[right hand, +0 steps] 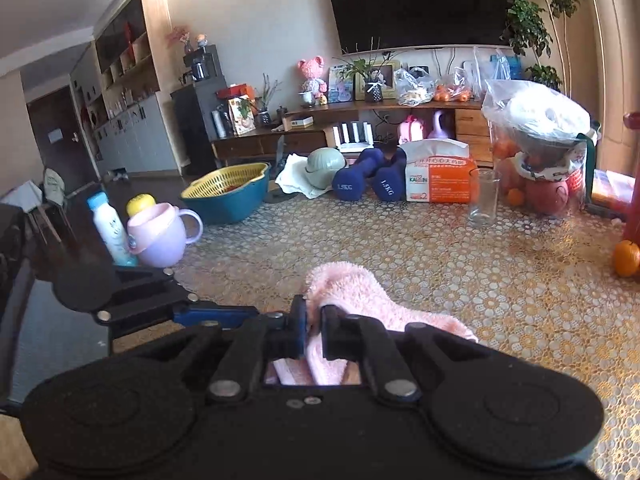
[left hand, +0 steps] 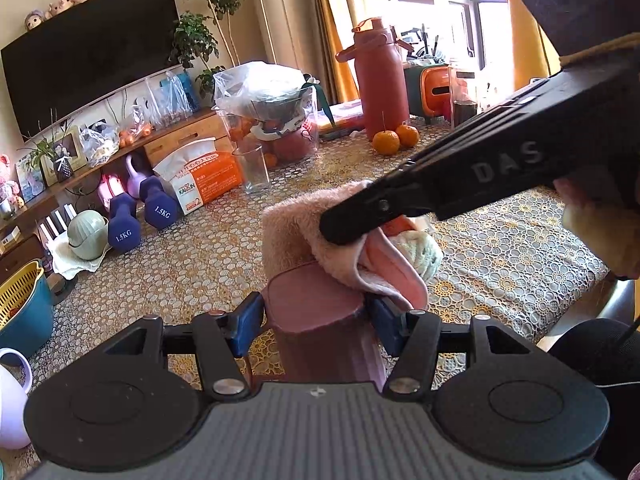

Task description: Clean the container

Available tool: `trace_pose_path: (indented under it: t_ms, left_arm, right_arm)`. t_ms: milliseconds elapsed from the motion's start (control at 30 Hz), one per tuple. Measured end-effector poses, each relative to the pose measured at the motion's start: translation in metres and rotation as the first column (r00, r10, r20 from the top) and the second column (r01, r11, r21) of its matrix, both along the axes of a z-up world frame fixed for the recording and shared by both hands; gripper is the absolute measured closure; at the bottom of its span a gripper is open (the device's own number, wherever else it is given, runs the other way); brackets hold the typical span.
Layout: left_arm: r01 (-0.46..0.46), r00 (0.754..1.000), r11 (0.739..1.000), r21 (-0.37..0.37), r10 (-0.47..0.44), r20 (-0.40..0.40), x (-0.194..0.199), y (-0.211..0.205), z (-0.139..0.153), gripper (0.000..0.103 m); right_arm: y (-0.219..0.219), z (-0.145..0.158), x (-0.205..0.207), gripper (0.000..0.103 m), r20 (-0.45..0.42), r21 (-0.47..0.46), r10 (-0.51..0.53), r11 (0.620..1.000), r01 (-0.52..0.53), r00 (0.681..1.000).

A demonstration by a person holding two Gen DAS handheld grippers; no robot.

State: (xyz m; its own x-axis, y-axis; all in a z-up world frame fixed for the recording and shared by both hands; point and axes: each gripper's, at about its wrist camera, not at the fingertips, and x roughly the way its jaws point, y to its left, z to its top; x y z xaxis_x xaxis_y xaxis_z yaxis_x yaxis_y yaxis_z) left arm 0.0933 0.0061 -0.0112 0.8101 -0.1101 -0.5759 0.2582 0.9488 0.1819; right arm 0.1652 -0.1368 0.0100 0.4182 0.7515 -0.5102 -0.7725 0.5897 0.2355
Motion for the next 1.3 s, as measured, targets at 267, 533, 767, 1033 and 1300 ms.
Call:
trace_pose_path:
  t_ms: [267,533,767,1033,1300]
  left_arm:
    - [-0.008,1.000,1.000,-0.005,0.008,-0.006,0.001,0.000,0.000,0.045]
    - [-0.002,1.000,1.000,0.001,0.002,0.000,-0.002,-0.002,-0.002,0.045]
    - [0.004,1.000,1.000,-0.011,-0.004,0.008,-0.002,0.001,-0.003,0.045]
    - [0.004,1.000,1.000,-0.013,-0.004,0.008,-0.002,0.002,-0.004,0.045]
    - [0.004,1.000,1.000,-0.013,-0.004,0.008,-0.002,0.002,-0.004,0.045]
  right_arm:
    - [0.014,-0.007,-0.017,0.096,-0.033,-0.042,0.120,0.992,-0.122,0.992]
    - [0.018,-0.010,0.013,0.097,-0.055,0.008,0.015,1.000,-0.014,0.998]
    - [-0.023,-0.023,0.053,0.097,-0.249,0.152,-0.059,0.983,0.099,0.967]
    - [-0.025,-0.057,0.067,0.096,-0.490,0.291,0.024,0.947,0.138,0.871]
    - [-0.031,-0.076,0.070,0.096,-0.561,0.310,-0.003,0.926,0.213,0.828]
